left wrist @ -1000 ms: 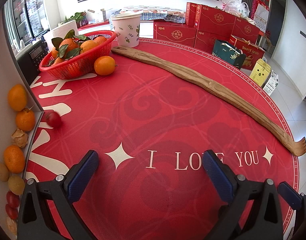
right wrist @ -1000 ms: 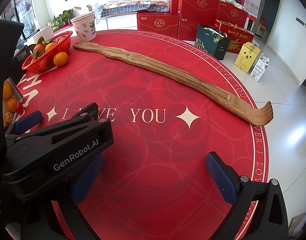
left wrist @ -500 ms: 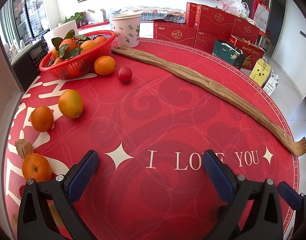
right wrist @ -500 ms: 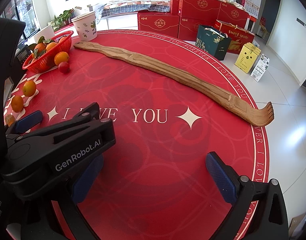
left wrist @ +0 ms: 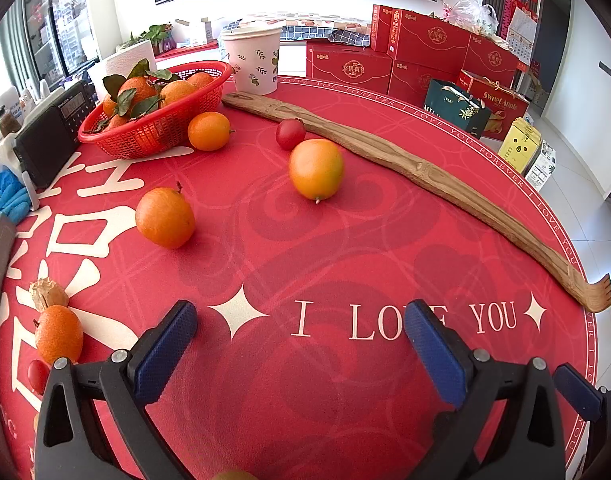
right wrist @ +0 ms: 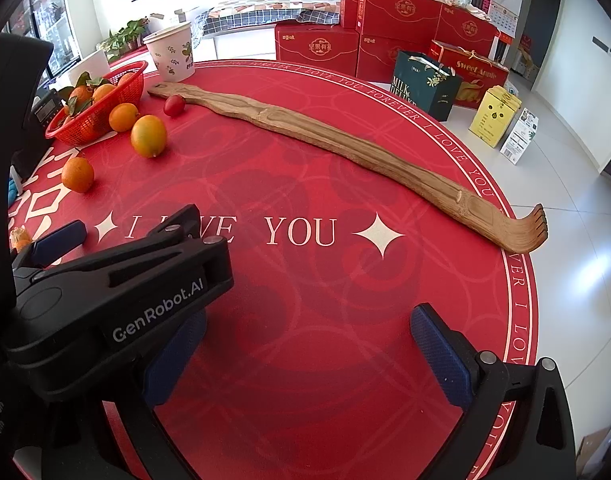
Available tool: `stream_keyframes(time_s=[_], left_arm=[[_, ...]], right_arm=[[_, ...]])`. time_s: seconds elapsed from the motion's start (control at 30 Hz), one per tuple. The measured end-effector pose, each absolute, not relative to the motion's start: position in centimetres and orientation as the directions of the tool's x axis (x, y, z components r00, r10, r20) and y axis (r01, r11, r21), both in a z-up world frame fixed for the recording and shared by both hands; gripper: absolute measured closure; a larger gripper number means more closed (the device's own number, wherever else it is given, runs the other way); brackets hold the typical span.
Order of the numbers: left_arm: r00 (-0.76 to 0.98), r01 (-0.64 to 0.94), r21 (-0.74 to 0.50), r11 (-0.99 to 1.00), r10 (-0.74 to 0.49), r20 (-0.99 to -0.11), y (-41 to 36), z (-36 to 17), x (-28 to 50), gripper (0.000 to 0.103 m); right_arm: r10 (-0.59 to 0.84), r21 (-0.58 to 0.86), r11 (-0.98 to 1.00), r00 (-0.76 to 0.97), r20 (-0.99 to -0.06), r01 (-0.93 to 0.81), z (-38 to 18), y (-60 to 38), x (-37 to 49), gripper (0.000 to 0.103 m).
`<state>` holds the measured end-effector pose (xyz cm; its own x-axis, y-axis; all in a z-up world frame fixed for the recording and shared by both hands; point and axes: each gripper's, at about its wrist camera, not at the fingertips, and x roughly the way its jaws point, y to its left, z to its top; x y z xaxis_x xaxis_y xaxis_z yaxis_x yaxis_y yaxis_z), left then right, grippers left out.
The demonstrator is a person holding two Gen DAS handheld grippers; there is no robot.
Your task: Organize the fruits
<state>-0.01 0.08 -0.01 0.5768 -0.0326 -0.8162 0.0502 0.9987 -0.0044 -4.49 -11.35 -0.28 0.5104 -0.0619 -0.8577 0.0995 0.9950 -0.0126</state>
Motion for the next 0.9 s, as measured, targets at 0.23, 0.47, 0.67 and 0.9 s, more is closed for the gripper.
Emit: stream_keyframes(time_s=[0.23,0.47,0.67,0.9], left_arm=[[0.577,0.05,-0.004,0.999,-0.033,-0.816,0.08,-0.01,-0.01,0.0],[0.577,0.05,-0.004,0.999,-0.032,-0.816,0.08,-0.01,-0.01,0.0],[0.577,0.05,-0.004,0.999,-0.032,-0.816,0.08,-0.01,-0.01,0.0],[0.577,0.05,-0.004,0.999,-0.032,-0.816,0.08,-0.01,-0.01,0.0]], right_arm=[[-0.063,-0.013,0.995,0.506,-0.86,0.102,-0.25,-11.07,-4.19,0.0],[-0.039,-0.009,0.998,0.517,-0.855,0.06,-0.34,-11.07,-4.73,0.0],[-0.039,-0.009,0.998,0.513,-0.858,0.06,-0.32,-10.98,-4.83,0.0],[-0.039,-0.008,0.998,0.502,-0.864,0.065,-0.26,-11.01,-4.85,0.0]])
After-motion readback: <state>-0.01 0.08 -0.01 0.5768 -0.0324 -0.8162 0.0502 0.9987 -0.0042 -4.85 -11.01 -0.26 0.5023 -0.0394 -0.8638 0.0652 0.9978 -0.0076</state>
